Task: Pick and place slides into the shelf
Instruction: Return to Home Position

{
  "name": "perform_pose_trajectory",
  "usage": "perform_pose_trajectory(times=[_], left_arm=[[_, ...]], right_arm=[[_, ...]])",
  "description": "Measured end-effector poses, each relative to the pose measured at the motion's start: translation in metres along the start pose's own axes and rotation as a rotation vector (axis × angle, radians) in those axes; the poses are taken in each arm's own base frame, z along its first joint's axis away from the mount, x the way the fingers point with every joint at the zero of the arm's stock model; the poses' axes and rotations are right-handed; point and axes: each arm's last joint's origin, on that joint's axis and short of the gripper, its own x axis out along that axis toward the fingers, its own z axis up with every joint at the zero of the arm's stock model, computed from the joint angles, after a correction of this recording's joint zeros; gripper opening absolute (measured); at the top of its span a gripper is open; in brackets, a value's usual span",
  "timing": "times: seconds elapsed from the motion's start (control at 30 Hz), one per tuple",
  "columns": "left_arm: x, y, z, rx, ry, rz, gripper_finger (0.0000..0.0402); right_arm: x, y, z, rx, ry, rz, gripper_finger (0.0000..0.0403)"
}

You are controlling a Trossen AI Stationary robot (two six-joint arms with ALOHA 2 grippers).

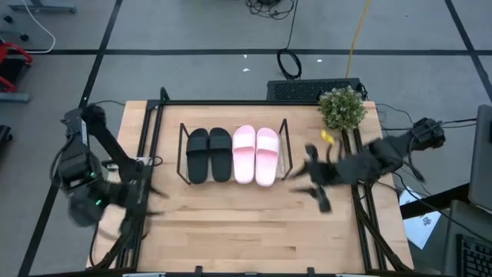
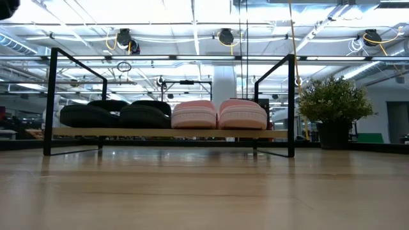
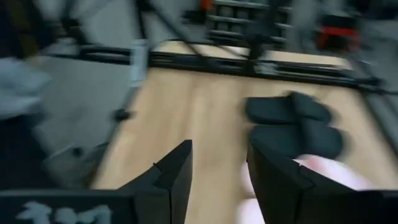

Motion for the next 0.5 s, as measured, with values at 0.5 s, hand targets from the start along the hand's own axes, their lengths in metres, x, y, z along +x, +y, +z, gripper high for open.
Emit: perform_pose_trajectory(times=[0.5], left_arm=[[0.008, -0.068, -0.082, -0.094, -0.188, -0.088, 0.0216]], right_arm=[[0.015, 0.062, -0.159, 0.135, -0.329, 0.248, 0.0144]])
